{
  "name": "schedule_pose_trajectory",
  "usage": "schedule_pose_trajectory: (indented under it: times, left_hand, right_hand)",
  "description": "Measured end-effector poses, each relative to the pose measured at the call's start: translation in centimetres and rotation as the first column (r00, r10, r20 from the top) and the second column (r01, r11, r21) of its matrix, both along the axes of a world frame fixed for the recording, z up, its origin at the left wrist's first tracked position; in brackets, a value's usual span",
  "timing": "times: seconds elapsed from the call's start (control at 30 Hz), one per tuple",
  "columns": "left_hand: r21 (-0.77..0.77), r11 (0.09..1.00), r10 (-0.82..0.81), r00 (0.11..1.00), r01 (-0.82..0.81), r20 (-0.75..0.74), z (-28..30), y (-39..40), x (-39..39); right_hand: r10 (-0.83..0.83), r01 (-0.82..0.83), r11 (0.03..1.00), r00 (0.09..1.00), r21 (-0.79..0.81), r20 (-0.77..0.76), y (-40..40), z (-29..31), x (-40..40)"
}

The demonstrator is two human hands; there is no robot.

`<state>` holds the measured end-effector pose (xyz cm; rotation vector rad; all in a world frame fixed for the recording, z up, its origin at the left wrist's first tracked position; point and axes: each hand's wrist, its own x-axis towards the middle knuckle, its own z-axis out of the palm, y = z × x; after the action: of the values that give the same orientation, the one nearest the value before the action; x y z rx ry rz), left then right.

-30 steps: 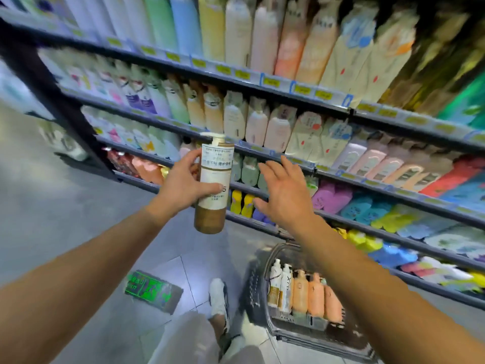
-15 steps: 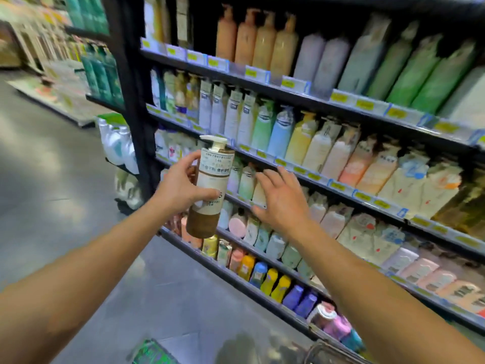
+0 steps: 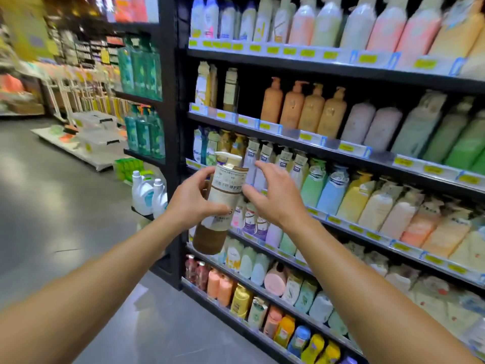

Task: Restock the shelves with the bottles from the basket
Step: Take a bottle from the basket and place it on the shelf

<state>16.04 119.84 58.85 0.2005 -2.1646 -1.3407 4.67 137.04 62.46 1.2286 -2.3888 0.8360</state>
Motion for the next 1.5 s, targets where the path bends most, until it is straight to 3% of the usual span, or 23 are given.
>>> schedule_pose_trajectory:
  times: [0.13, 0.23, 0.43, 0.53, 0.7, 0.87, 1.13, 1.27, 1.4, 1.5]
  left_hand:
    - [0.011, 1.0, -0.018, 1.0, 0.018, -0.018, 0.9, -3.7, -2.1]
    - [0.026, 0.999, -0.035, 0.999, 0.036, -0.04, 1.3, -6.2, -4.4]
    - [0.028, 0.999, -0.041, 0.996, 0.043, -0.083, 1.8, -12.0, -10.5]
    - [-0.054, 0.998, -0.015, 0.999, 0.013, -0.032, 1.4, -13.6, -13.5]
    - [-0.045, 0.996, 0.077, 0.995, -0.08, -0.063, 1.7, -16.6, -18.6]
    - [-0.044, 0.995, 0.086, 0.991, -0.091, -0.101, 2.3, -19.9, -22.3]
    - [-0.081, 0.995, -0.073, 0.99, 0.064, -0.119, 3.1, -28.1, -27.9]
    - [-0.253, 0.967, 0.004, 0.994, -0.03, -0.105, 4.3, -34.6, -30.7]
    - [-0.534, 0.838, 0.041, 0.989, -0.11, -0.14, 5.4, -39.1, -34.1]
    - [-0.647, 0.754, 0.036, 0.99, -0.117, -0.137, 5.6, -41.5, -36.6]
  right_hand:
    - [0.104, -0.088, 0.994, 0.956, -0.069, 0.275, -5.6, 1.7, -0.5]
    - [0.144, -0.105, 0.986, 0.924, -0.127, 0.355, -9.3, 2.1, -1.8]
    - [0.118, -0.014, 0.945, 0.947, -0.326, 0.3, -15.5, 3.9, -6.9]
    - [0.068, 0.058, 0.912, 0.956, -0.406, 0.287, -18.4, 5.5, -10.2]
    - [0.115, 0.044, 0.872, 0.95, -0.488, 0.291, -22.0, 7.0, -14.9]
    - [0.187, -0.028, 0.905, 0.923, -0.425, 0.337, -24.3, 6.1, -18.5]
    - [0.01, 0.117, 0.873, 0.966, -0.473, 0.258, -29.3, 6.4, -22.7]
    - [-0.094, 0.119, 0.814, 0.993, -0.568, 0.073, -31.4, 9.4, -24.6]
    - [-0.155, 0.106, 0.757, 0.988, -0.645, -0.019, -34.1, 11.5, -26.4]
    - [-0.213, 0.103, 0.738, 0.973, -0.667, -0.085, -36.2, 11.8, -27.6]
